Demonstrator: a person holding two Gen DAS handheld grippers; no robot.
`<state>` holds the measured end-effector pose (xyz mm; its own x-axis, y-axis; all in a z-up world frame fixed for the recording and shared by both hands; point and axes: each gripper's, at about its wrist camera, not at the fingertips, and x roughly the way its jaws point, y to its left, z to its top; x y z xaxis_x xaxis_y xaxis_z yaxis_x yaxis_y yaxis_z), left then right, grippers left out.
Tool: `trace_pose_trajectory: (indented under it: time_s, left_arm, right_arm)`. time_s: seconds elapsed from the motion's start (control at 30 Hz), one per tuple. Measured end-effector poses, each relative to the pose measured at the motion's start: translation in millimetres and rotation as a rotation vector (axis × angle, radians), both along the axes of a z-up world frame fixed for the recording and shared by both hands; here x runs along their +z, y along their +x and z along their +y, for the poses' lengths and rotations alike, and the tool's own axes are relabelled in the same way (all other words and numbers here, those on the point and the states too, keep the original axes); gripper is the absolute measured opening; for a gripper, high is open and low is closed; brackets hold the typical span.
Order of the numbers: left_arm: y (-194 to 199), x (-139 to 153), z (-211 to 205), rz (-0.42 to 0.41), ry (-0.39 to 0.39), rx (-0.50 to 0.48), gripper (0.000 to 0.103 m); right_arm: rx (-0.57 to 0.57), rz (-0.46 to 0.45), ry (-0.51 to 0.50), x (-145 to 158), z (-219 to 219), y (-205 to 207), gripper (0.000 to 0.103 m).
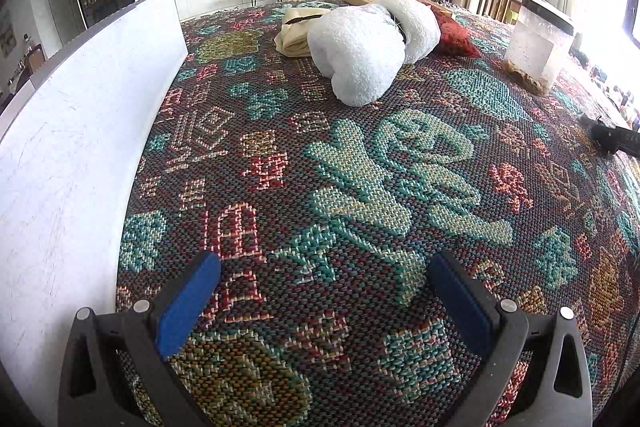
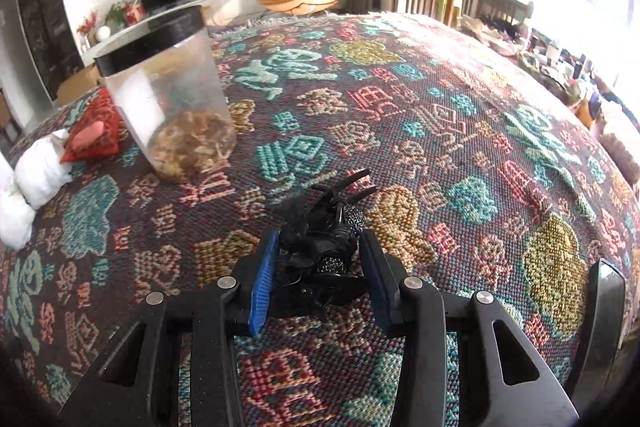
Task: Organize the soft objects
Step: 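Grasp the white fluffy bundle with the left tool while the right tool carries the black item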
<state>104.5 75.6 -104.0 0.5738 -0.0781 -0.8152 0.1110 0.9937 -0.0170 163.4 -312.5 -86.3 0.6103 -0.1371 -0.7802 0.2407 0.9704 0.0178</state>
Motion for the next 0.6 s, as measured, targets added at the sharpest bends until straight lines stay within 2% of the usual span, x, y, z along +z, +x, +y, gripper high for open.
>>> trace_pose_trajectory:
  time_s: [0.33,0.43,0.5,0.6]
  left_arm:
    - [0.3,-0.6,-0.9,0.001,0.009,0.009,0.103]
    - [13.8,3.5,-5.7,0.063,0.001,0.012,0.103]
    - [27.6,20.0,-14.5,0.051,-0.022,0.002,0.101]
    - [52.5,57.5,-35.4,-0.044,-0.010,-0.061,0.101]
  right_arm:
    - [0.000,-0.008,-0.006,-2.8,-1.2,-1.5,0.044]
    - [0.000,-0.010,0.001,-2.5,-1.6,-1.5,0.044]
    - [0.000,-0.013,0.007,-3.9,-3.0,-2.0,0.044]
    - [0.000,-0.013,0.008,-4.7,-3.3,-2.0,0.044]
